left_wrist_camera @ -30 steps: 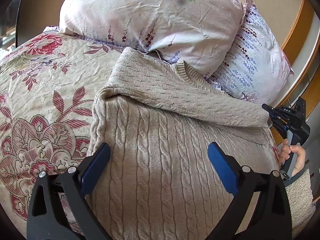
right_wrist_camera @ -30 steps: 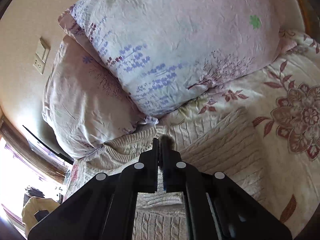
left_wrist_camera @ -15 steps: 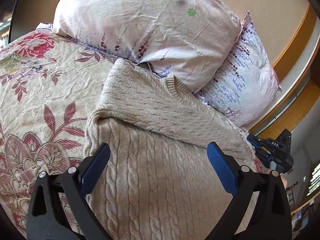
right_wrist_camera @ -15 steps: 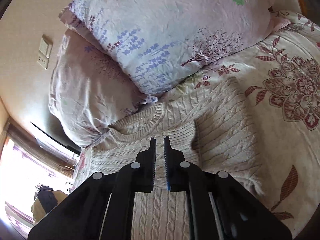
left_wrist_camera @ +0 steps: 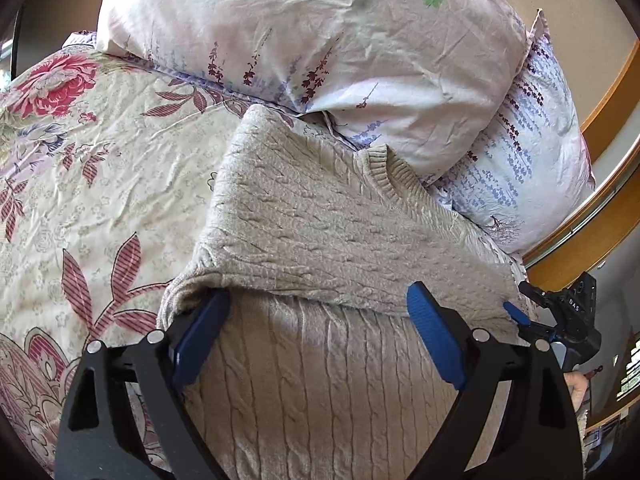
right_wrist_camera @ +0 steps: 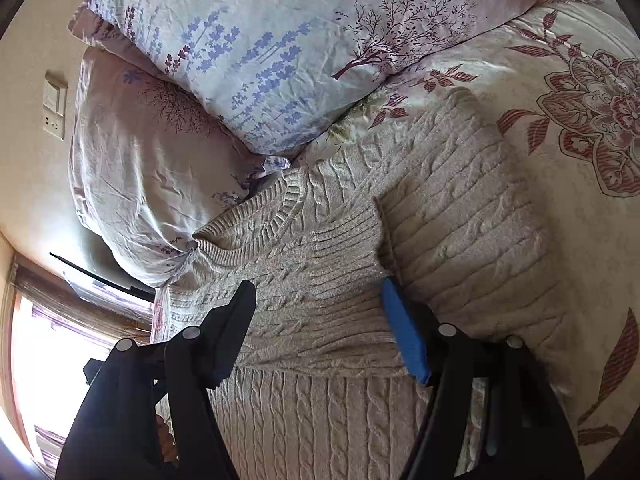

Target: Fold small clothes

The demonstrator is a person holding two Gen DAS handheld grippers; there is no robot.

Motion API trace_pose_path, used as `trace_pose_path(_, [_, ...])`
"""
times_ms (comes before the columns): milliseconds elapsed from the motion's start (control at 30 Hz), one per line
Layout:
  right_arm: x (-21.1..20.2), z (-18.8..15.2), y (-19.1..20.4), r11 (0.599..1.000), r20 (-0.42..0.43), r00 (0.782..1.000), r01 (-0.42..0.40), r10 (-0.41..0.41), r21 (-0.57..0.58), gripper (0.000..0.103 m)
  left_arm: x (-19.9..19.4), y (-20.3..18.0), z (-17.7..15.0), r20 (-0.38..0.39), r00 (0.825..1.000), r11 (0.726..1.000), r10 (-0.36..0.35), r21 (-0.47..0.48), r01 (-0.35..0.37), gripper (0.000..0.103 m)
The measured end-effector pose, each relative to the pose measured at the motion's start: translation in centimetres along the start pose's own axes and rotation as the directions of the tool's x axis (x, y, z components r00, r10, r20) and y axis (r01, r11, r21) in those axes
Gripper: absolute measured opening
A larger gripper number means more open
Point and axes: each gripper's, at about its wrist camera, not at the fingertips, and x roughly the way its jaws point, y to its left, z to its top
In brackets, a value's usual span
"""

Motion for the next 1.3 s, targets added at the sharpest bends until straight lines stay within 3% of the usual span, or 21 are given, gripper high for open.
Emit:
trace_pose_path(67, [-2.1, -0.8, -0.1, 0.999, 0.022, 1.000, 0.021, -0.020, -0.042, 0.078, -1.2, 0.0, -0.6, -0.005, 1.000, 1.000, -0.004, 0.024, 0.004, 0.090])
trace_pose_path(133, [-4.6, -1.9, -1.2, 0.998, 0.034, 0.999, 0.012, -0.010, -0.060, 0.081, -3.0, 0.5, -1.7, -0.004, 0.999, 0.998, -0.038, 0.058, 0.038, 0.090])
trace_pose_path(267, [-9.2, -4.8, -4.9, 0.998, 0.048, 0.997, 0.057, -0.055, -0.024, 0.082, -6.6, 2.5, -4.1, -0.006, 0.999, 0.995, -0.046, 0.091, 0.046, 0.090])
trace_pose_path(400, [-13.0, -8.3, -8.4, 0.997, 0.081, 0.996, 0.044, -0.048, 0.062, 0.080, -8.5, 4.7, -6.3, -0.056, 0.992, 0.993, -0.109, 0.031, 0.111, 0.086])
trace_pose_path(533, [-14.6, -11.6, -9.9, 0.994, 0.069, 0.998, -0.018, 0.010, 0.107, 0.067, -9.8, 5.6, -8.0, -0.058, 0.986, 0.988, -0.157, -0.020, 0.156, 0.081])
trace_pose_path(767, [-14.8, -14.8, -8.1, 0.995, 0.001, 0.996, -0.089, 0.089, 0.040, 0.057, -11.1, 5.3, -11.0, -0.072, 0.972, 0.975, -0.221, -0.028, 0.220, 0.070])
trace_pose_path(900, [-14.3, -16.6, -6.9, 0.979, -0.073, 0.976, -0.206, 0.206, 0.015, 0.052, -11.7, 3.8, -13.3, -0.113, 0.959, 0.965, -0.260, 0.015, 0.264, 0.064])
trace_pose_path(1033, [-13.7, -18.5, -5.3, 0.966, -0.135, 0.960, -0.255, 0.246, -0.048, 0.041, -11.9, 3.5, -15.1, -0.149, 0.922, 0.934, -0.358, -0.053, 0.354, 0.059])
trace_pose_path(1100, [-13.8, -19.1, -5.0, 0.959, -0.137, 0.955, -0.274, 0.263, -0.065, 0.039, -11.7, 3.6, -15.7, -0.167, 0.905, 0.920, -0.392, -0.091, 0.382, 0.048])
trace_pose_path(1300, [-14.0, -19.1, -5.4, 0.956, -0.118, 0.953, -0.287, 0.278, -0.064, 0.033, -11.6, 3.9, -16.0, -0.163, 0.903, 0.916, -0.398, -0.123, 0.382, 0.041])
